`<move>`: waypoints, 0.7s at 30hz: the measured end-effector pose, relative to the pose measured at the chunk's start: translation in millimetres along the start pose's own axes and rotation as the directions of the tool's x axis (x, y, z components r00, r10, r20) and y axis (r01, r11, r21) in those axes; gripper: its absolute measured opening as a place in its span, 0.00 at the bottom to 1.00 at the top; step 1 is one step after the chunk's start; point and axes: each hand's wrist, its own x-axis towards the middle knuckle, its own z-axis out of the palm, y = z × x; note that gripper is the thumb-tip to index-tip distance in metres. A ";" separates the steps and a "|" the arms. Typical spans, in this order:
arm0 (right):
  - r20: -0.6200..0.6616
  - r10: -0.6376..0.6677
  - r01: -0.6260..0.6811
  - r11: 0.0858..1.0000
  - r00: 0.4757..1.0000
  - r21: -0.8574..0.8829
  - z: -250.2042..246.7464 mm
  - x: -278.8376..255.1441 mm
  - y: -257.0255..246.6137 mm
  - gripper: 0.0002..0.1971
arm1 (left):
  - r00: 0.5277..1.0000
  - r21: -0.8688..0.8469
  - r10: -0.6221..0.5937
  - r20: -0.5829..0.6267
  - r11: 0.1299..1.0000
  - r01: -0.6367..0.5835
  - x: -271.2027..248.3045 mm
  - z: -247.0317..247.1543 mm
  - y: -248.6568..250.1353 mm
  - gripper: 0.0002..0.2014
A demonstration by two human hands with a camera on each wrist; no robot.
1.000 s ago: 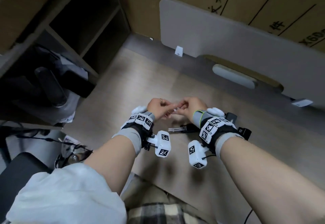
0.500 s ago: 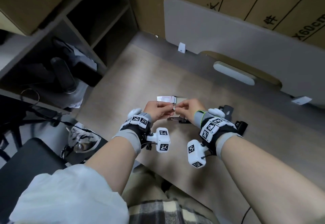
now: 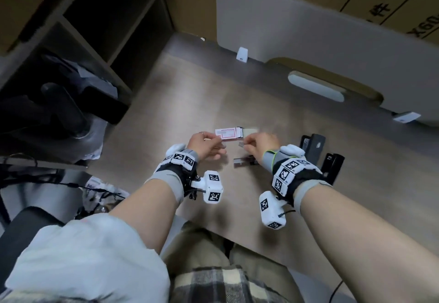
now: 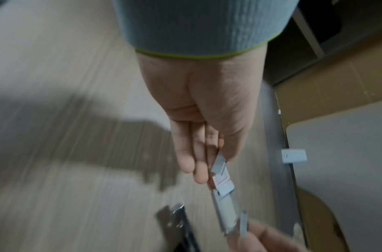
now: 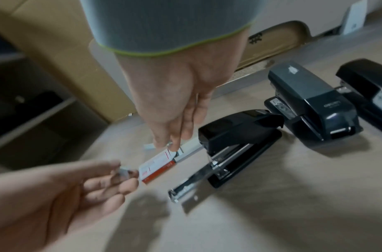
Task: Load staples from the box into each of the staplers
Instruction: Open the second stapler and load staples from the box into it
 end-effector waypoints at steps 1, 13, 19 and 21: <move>0.002 -0.030 0.031 0.995 1.000 -0.096 3.0 -0.3 -1.1 0.10 | 1.000 0.048 -0.005 0.025 0.999 0.004 1.9 2.2 -0.8 0.07; 0.040 -0.237 0.224 0.829 0.971 -0.512 38.9 -1.5 25.3 0.13 | 0.982 0.498 0.170 0.084 0.847 -0.189 20.6 9.9 -46.4 0.06; 0.012 -0.332 0.288 0.799 0.943 -0.527 47.2 -1.2 25.3 0.13 | 0.994 0.252 0.042 0.099 0.965 -0.066 20.5 21.7 -53.1 0.03; 0.010 -0.346 0.297 0.790 0.938 -0.536 47.8 -0.1 24.6 0.12 | 0.994 0.216 0.023 0.104 0.975 -0.045 20.7 22.8 -53.9 0.02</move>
